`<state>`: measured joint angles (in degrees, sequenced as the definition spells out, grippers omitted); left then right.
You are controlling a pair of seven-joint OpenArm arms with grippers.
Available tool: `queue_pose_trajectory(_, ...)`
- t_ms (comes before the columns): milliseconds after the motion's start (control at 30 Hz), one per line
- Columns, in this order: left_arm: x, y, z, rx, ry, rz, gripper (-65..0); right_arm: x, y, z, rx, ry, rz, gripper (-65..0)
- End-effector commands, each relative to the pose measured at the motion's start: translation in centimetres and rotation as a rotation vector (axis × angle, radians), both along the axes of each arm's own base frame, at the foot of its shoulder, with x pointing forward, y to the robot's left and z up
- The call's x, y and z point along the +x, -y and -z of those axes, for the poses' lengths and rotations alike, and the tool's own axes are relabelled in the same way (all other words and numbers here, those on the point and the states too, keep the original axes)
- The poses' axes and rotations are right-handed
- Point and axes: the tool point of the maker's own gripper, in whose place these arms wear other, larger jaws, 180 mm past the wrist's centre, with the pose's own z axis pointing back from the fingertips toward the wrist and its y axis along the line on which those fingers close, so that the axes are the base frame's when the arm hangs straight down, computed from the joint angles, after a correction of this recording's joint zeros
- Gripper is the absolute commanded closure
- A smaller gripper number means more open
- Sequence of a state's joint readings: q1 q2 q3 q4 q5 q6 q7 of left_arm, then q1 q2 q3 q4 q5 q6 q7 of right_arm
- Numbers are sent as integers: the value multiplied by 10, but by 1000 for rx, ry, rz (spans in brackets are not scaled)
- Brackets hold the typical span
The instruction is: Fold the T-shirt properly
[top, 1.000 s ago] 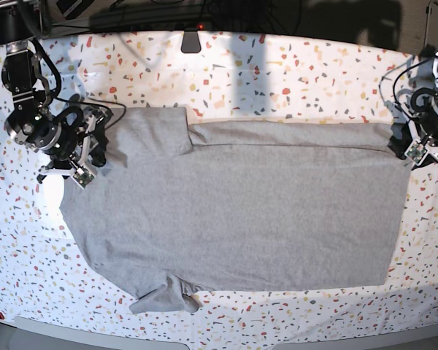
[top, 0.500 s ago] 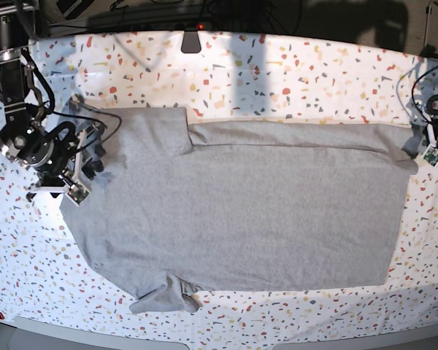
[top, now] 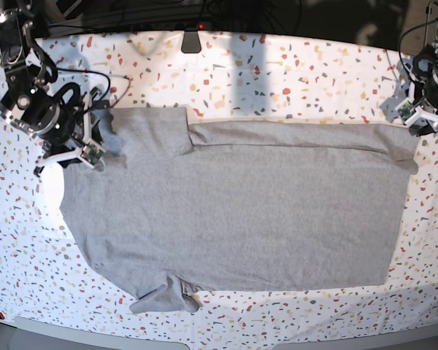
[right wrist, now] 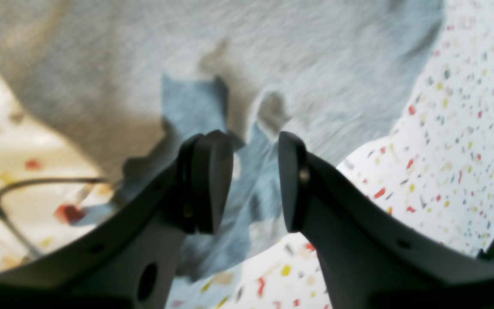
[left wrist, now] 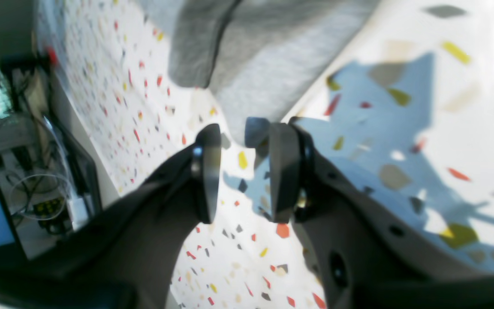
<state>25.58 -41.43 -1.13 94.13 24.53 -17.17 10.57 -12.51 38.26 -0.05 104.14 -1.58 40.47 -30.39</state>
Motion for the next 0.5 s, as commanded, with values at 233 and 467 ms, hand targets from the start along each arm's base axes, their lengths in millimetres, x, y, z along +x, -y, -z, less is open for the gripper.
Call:
queue_pose_trajectory(233,2,8,9,77,-2,127,-190,-12,-3,-5,-17,-3,-22,-225)
queue_pose_trajectory(467,22,-11,12,115,9,119,-190,-15,2,-3,-41,-20,-5,-225)
